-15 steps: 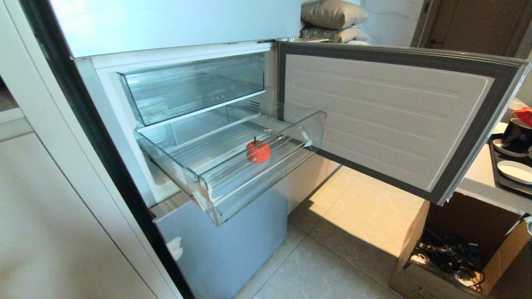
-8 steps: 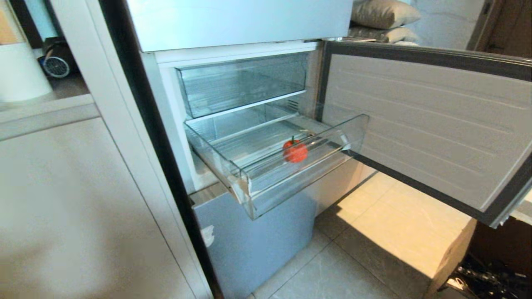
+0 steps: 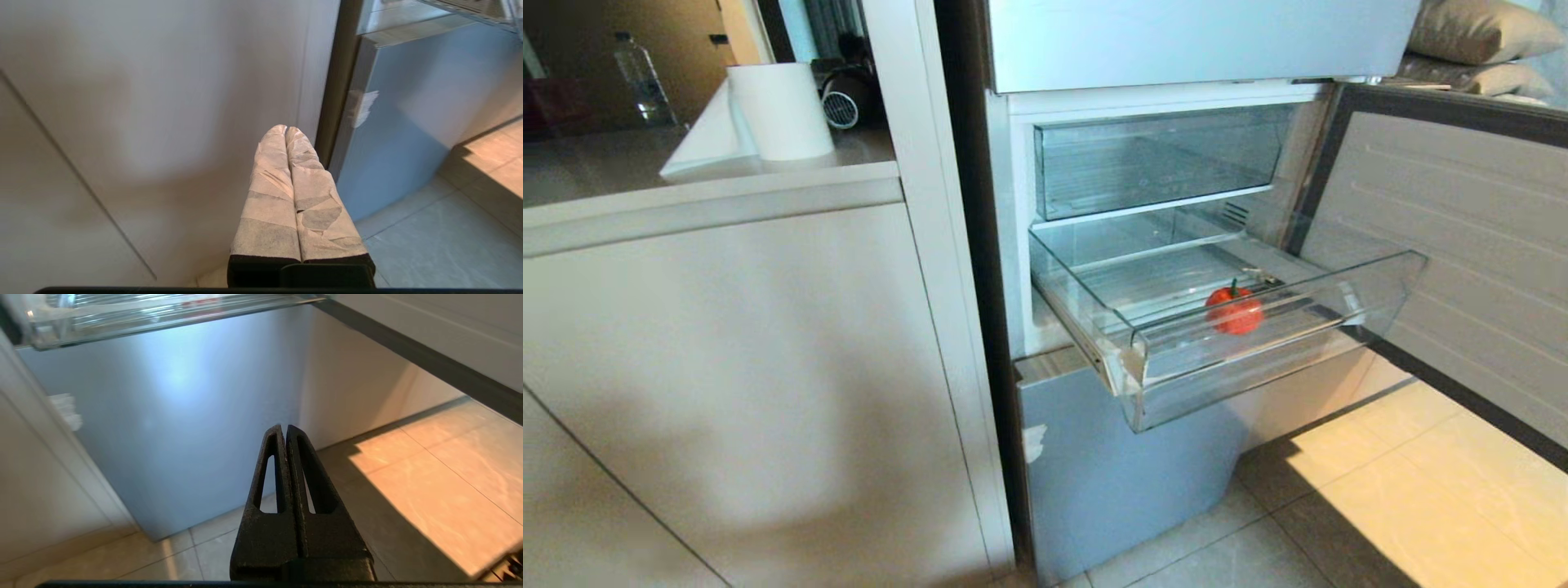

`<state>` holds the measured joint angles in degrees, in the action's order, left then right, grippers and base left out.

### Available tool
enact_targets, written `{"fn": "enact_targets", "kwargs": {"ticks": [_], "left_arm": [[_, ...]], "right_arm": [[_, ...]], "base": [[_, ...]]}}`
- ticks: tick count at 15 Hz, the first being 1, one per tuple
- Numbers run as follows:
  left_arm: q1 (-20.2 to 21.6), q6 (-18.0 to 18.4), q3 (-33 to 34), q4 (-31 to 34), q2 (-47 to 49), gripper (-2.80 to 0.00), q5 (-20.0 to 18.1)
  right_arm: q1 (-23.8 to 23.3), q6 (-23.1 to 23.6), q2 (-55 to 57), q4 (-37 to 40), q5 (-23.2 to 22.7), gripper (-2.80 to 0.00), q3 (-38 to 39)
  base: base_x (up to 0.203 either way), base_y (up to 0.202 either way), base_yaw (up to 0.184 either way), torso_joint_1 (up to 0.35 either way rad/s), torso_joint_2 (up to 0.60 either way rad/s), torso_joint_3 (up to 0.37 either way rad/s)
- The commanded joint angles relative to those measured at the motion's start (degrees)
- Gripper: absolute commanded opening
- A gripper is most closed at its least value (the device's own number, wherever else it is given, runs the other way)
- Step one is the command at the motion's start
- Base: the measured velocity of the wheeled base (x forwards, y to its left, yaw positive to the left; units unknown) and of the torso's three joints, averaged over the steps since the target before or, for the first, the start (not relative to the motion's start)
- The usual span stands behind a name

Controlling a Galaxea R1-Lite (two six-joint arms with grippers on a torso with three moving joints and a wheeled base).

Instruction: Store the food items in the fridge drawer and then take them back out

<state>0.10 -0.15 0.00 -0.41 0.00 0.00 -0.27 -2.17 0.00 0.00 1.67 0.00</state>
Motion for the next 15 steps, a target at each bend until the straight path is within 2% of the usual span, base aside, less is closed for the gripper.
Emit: {"fn": "enact_targets", "kwargs": {"ticks": [1,11,15], "left_arm": [[0.0,0.0,0.1,0.0,0.1,-2.80,0.0],[0.0,0.0,0.1,0.0,0.1,-2.80,0.0],[0.0,0.0,0.1,0.0,0.1,-2.80,0.0]], "right_arm": [[0.0,0.0,0.1,0.0,0.0,-2.80,0.0],[0.0,-0.2,0.1,0.0,0.0,-2.80,0.0],[0.0,-0.2,0.1,0.0,0.0,-2.80,0.0]], "base": [[0.000,0.000,0.000,0.000,0.00,0.000],[0.000,0.000,0.000,0.000,0.00,0.000],[0.167,0.000,0.001,0.004,0.00,0.000]]}}
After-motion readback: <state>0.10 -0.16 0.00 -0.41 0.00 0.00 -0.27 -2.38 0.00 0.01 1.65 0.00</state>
